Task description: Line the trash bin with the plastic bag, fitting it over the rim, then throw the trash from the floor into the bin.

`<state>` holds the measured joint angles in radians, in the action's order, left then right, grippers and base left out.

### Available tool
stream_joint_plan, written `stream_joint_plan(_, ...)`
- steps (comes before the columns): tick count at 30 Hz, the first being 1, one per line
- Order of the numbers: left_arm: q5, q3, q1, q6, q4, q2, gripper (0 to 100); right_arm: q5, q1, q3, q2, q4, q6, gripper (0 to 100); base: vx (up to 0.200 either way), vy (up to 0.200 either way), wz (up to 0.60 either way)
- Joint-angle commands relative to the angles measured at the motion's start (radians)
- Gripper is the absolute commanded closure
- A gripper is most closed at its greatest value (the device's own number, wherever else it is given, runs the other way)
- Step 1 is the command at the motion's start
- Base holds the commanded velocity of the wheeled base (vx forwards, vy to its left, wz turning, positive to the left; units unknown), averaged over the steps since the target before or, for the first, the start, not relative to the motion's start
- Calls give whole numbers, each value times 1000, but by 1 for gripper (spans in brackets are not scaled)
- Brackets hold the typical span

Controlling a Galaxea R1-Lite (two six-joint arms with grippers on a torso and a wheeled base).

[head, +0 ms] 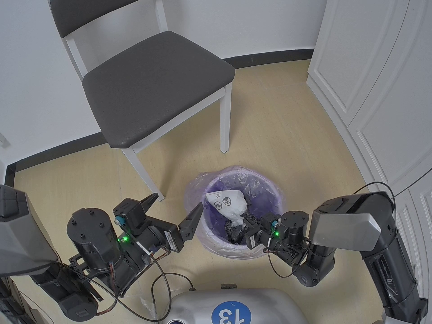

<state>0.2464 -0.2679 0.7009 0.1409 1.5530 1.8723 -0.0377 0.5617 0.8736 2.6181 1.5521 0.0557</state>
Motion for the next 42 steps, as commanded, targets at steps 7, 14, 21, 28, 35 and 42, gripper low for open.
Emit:
stream_joint_plan(7, 1, 2, 3, 0, 18, 10, 0, 94, -55, -38, -147, 16, -165, 100, 0, 0, 0)
stream_joint_plan(14, 1, 2, 8, 0, 18, 8, 0, 111, -54, -42, -139, 16, -183, 100, 0, 0, 0)
stream_joint_plan(21, 1, 4, 9, 2, 18, 11, 0, 120, -59, -42, -139, 16, -183, 100, 0, 0, 0)
stream_joint_plan(28, 1, 9, 11, 2, 18, 13, 0, 124, -57, -54, -139, 16, -175, 0, 0, 0, 0)
stream_joint_plan(35, 1, 9, 11, 2, 18, 13, 0, 124, -57, -56, -139, 14, -175, 0, 0, 0, 0)
stream_joint_plan(42, 1, 9, 11, 2, 18, 19, 0, 122, -62, -58, -159, 14, -175, 0, 0, 0, 0)
